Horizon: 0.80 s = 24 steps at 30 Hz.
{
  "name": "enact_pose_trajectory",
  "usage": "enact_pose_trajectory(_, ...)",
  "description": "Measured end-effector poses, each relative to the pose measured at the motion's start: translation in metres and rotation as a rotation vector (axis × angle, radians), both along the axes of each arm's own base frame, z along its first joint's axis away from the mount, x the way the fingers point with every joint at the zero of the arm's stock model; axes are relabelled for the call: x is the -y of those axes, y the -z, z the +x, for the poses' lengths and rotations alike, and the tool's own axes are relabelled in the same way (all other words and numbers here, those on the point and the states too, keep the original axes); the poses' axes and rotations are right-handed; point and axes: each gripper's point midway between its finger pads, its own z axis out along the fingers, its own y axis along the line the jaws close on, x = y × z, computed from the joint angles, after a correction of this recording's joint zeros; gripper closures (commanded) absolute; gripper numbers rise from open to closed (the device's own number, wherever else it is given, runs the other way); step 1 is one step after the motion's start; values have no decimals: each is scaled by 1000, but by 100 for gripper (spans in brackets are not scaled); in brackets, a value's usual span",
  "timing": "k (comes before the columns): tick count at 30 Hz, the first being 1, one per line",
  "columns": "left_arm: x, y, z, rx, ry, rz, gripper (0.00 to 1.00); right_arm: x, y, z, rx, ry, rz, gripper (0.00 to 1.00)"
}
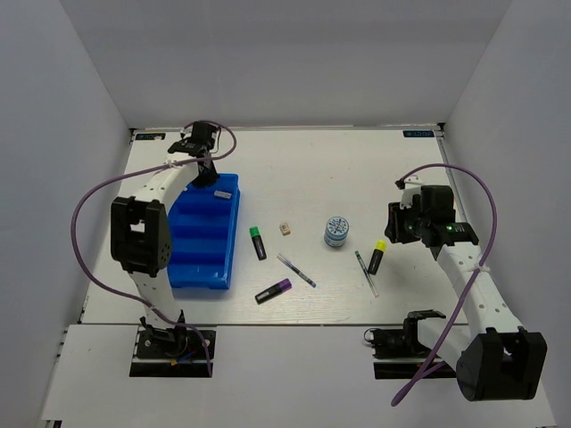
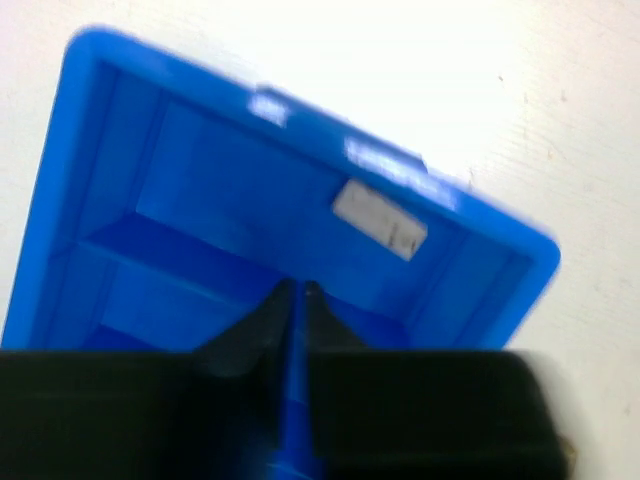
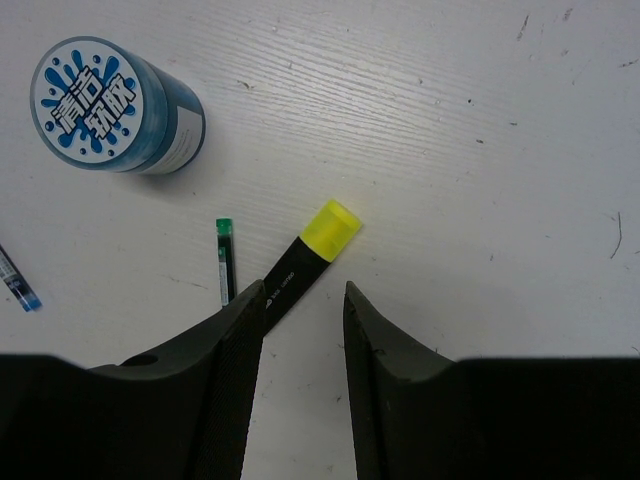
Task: Sort the stationery into containers
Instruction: Place the stationery into the container, then grab a piece of stationery with the left arm
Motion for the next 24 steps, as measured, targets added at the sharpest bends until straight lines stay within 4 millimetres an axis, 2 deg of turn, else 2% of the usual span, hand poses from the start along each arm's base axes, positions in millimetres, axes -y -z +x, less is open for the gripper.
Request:
enact_pose_trajectory(1,2,-3,-5,4,13,-1,100,0,0,0,0,0,0,59)
enact_pose_trajectory(3,13,-11,-18,15,61,-15,100,0,0,0,0,0,0,59)
enact_pose_trajectory(5,41,-22,-31,35,149,-53,98,0,0,0,0,0,0,59)
enact_pose_trajectory(7,84,-35,-46,50,274,-108,85,0,0,0,-1,0,-1,59)
enact_pose_trajectory(8,107,-39,-54,54,333,-132,58,0,1,0,-3,0,-1,59)
enact_pose_trajectory(10,150,-38,-74,36,431,-178,54,0,1,0,-6,0,-1,58)
enact_pose_trajectory(11,169,-34,-86,16,461,-202,47,0,2,0,-7,0,-2,58)
enact_pose_trajectory(13,196,-17,-111,-43,490,-242,46,0,2,0,-9,0,-2,58)
enact_pose_trajectory(14,201,-7,-121,-75,484,-252,46,0,3,0,-11,0,-2,56)
enact_pose_trajectory(15,203,4,-129,-111,464,-262,42,0,3,0,-13,1,-3,56)
enact_pose_trajectory(17,203,28,-139,-176,412,-265,40,1,4,0,-16,2,-5,56)
enact_pose_trajectory(20,206,52,-141,-223,338,-269,39,1,5,0,-20,2,-6,56)
enact_pose_trajectory(24,214,65,-135,-216,287,-277,39,1,5,0,-20,3,-7,56)
